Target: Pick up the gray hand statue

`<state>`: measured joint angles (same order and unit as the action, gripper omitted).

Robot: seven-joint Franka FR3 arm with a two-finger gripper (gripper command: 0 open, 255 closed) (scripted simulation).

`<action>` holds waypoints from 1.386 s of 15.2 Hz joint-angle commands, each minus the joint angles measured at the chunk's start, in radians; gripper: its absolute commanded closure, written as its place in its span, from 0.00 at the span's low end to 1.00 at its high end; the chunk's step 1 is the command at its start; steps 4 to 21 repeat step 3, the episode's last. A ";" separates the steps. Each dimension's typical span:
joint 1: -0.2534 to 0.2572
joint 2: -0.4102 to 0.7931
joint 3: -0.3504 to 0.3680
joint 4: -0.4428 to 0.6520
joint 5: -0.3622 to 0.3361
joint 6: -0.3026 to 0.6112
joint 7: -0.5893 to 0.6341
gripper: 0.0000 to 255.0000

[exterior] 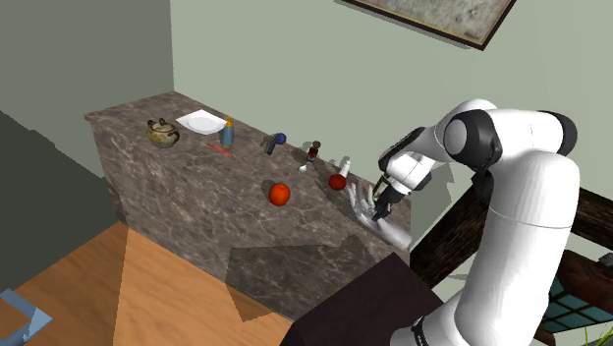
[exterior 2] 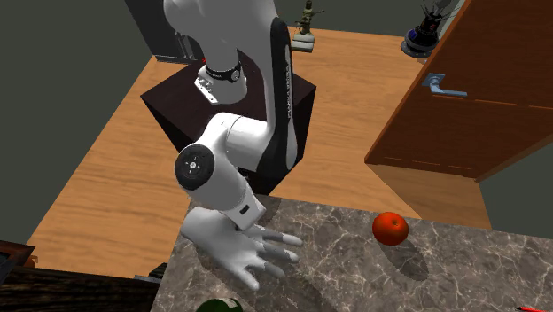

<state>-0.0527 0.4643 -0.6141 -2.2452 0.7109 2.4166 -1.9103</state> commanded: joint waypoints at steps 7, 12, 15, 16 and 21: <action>0.016 -0.031 -0.023 -0.006 -0.032 -0.016 0.024 1.00; 0.016 -0.031 -0.023 -0.006 -0.032 -0.016 0.024 1.00; 0.016 -0.031 -0.023 -0.006 -0.032 -0.016 0.024 1.00; 0.016 -0.031 -0.023 -0.006 -0.032 -0.016 0.024 1.00; 0.016 -0.031 -0.023 -0.006 -0.032 -0.016 0.024 1.00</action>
